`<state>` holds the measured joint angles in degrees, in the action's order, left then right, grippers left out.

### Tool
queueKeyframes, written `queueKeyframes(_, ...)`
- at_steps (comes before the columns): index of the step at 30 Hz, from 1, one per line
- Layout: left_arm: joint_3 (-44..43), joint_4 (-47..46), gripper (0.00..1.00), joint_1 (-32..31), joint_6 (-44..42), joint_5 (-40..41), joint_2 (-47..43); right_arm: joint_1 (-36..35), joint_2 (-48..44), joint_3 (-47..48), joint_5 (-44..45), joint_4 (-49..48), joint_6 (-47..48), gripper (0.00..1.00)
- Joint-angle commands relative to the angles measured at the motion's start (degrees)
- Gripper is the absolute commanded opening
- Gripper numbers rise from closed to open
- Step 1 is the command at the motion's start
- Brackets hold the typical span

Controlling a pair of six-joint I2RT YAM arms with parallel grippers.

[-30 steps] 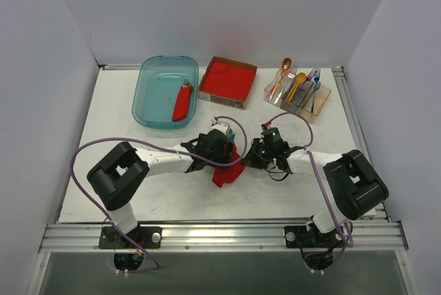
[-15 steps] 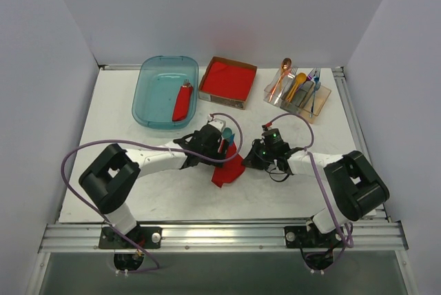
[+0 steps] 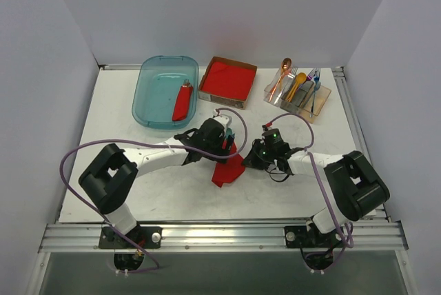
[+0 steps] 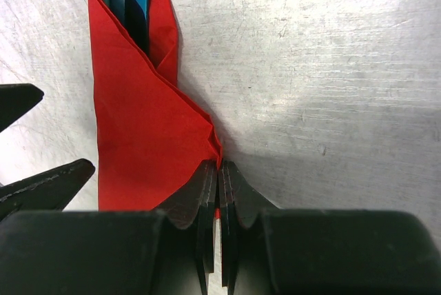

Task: Place the utensils on the paper napkin and roll it up
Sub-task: Roll the napkin at the center of the board.

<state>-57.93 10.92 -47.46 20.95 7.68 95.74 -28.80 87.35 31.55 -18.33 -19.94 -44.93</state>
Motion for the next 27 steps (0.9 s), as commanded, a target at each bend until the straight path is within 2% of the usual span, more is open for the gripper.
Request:
queueKeyframes(1, -3.76, 0.51, 0.82, -0.88, -1.61, -0.92, 2.16, 0.58, -1.92, -0.88, 1.8, 1.31, 0.1, 0.0)
queueKeyframes(11, -6.58, 1.91, 0.72, -3.51, -3.37, 1.28, 6.38, -0.47, -1.92, -1.23, 1.98, 1.14, -0.69, 0.0)
queueKeyframes(27, -8.07, 5.87, 0.71, -4.48, -2.67, 5.15, 11.13, -2.23, -1.66, -2.46, 2.68, 0.26, -2.27, 0.0)
